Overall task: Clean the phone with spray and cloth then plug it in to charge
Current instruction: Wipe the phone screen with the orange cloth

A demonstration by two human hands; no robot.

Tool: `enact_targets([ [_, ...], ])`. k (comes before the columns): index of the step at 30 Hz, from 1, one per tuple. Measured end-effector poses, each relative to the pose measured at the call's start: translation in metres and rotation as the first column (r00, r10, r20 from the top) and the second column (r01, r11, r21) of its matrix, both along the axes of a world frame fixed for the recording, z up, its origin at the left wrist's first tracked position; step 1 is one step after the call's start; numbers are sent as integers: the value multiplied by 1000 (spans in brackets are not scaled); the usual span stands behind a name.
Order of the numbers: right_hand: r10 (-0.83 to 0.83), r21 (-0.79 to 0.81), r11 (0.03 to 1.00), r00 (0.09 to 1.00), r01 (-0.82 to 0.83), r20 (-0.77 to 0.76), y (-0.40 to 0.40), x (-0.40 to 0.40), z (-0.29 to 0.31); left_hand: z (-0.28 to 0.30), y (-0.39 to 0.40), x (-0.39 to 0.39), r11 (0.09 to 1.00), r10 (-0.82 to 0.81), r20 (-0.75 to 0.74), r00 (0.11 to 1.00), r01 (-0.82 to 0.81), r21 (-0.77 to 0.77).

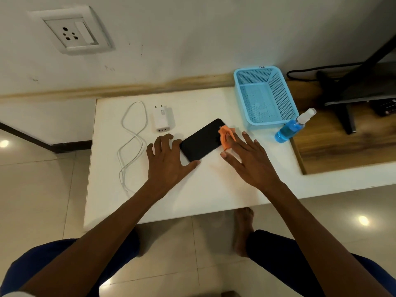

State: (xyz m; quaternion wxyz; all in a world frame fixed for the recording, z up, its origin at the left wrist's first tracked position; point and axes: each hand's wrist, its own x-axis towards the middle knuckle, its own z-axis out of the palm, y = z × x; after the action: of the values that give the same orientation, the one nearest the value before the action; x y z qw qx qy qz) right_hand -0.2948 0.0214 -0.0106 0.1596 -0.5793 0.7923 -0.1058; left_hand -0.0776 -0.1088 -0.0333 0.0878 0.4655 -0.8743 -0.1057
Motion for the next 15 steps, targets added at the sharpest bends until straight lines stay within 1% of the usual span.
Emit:
enact_targets([
  [4,-53,19,998,997,52,54,18,-6,4,1,16,-2,999,-30,50,998,32,-30],
  [8,-182,184,969,980,166,78,44,-10,5,2,34,-4,994,-105,66,992,107,-13],
  [10,-223,238,951,971,198,83,52,-11,7,1,44,-6,987,-163,58,985,163,8],
  [12,-256,260,939,962,225,92,61,-11,9,1,52,-10,973,-233,51,971,232,19],
  [15,-262,221,946,960,235,102,72,-11,12,2,56,-20,925,-381,-33,924,381,4],
])
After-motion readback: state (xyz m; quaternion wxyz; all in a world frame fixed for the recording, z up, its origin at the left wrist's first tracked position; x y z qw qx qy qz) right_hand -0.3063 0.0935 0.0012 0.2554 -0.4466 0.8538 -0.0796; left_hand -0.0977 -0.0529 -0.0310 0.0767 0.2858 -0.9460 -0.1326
